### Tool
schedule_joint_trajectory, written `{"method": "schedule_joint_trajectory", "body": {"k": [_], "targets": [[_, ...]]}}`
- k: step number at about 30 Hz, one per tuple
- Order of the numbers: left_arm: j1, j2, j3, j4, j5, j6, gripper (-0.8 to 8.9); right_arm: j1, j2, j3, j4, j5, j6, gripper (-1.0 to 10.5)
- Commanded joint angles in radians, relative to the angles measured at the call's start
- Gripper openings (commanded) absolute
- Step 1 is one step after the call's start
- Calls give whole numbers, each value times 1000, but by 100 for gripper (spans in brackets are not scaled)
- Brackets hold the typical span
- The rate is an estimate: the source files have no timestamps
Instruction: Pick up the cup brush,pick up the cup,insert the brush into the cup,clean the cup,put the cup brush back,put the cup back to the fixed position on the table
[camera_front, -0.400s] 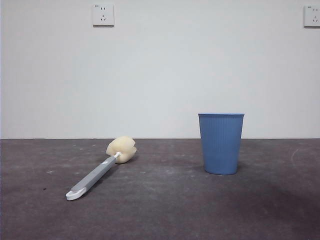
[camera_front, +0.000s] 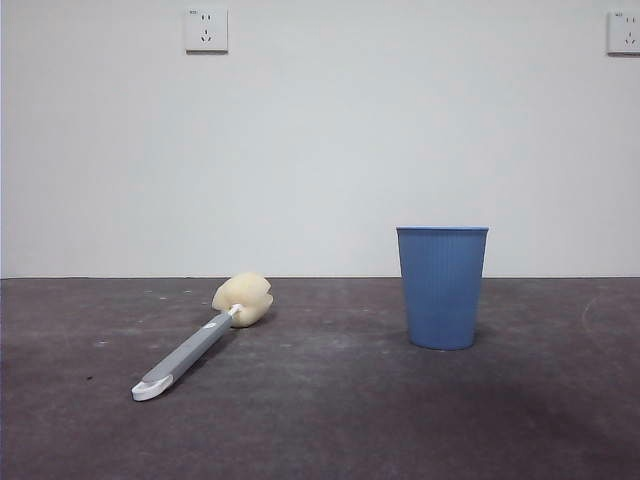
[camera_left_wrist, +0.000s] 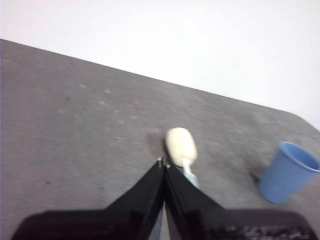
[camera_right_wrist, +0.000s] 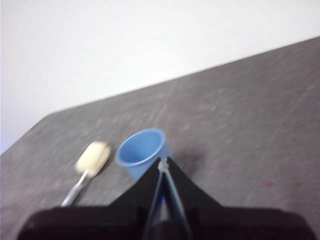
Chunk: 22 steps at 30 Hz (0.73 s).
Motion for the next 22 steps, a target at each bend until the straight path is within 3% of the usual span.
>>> {"method": "schedule_joint_trajectory", "body": {"k": [1, 8, 16, 22], "targets": [[3, 49, 89, -73, 51, 26, -6, 3, 79, 96, -81, -66, -57, -12], [3, 209, 329, -330, 155, 199, -6, 16, 291, 357, -402, -211, -258, -12], [1, 369, 541, -621, 270, 401, -6, 29, 467, 568, -771, -212, -460, -11], [0, 431, 589, -718, 291, 435, -3, 30, 498, 591, -831, -209, -480, 4]]}}
